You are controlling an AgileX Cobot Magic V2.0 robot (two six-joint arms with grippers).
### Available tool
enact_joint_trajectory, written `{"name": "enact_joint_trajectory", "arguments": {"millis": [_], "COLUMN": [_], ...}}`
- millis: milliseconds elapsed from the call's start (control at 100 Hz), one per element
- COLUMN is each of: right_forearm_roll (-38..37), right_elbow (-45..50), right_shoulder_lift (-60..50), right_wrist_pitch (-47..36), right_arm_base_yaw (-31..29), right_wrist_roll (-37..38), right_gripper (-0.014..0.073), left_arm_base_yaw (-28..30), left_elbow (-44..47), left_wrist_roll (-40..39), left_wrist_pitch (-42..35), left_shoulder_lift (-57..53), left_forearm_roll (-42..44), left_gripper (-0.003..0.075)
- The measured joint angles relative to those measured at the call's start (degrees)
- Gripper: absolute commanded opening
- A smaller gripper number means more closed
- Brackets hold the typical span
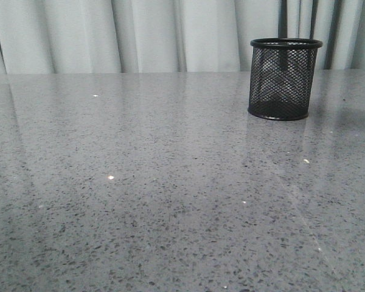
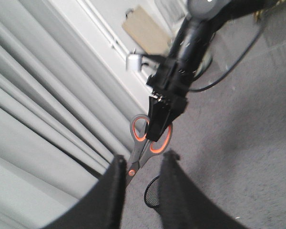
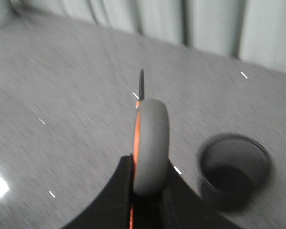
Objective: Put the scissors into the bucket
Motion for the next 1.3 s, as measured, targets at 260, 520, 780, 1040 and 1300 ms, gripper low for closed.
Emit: {"name": "enact_joint_trajectory", "arguments": {"millis": [260, 520, 780, 1040, 1300], "right_forearm_roll": [-21.37, -22.84, -23.28, -26.52, -26.64], "right_elbow": [-19.68, -22.34, -22.57, -25.89, -29.03], "right_shoulder_lift": [13.17, 21.46, 27.58, 28.53, 20.12], "right_wrist_pitch": [16.16, 16.78, 15.93, 16.64, 16.82], "right_arm_base_yaw": [-1.36, -0.62, -0.49, -0.23, 0.38], "right_wrist_roll": [15.8, 18.16, 18.16, 18.16, 19.09], "right_gripper": [-0.0065, -0.0065, -0.0066, -0.0065, -0.0066], "left_arm_base_yaw": [0.0, 0.0, 0.0, 0.0, 0.0], "left_elbow": [-0.13, -0.13, -0.13, -0.13, -0.13], "left_wrist_roll": [-6.63, -7.46, -7.5, -7.5, -7.5], "left_wrist_pitch": [8.62, 15.79, 16.16, 16.3, 16.3], "left_shoulder_lift": [-10.11, -11.32, -11.32, -11.32, -11.32], "left_forearm_roll": [2.56, 3.49, 4.36, 5.89, 7.65], "left_gripper": [-0.002, -0.002, -0.002, -0.002, -0.002]}}
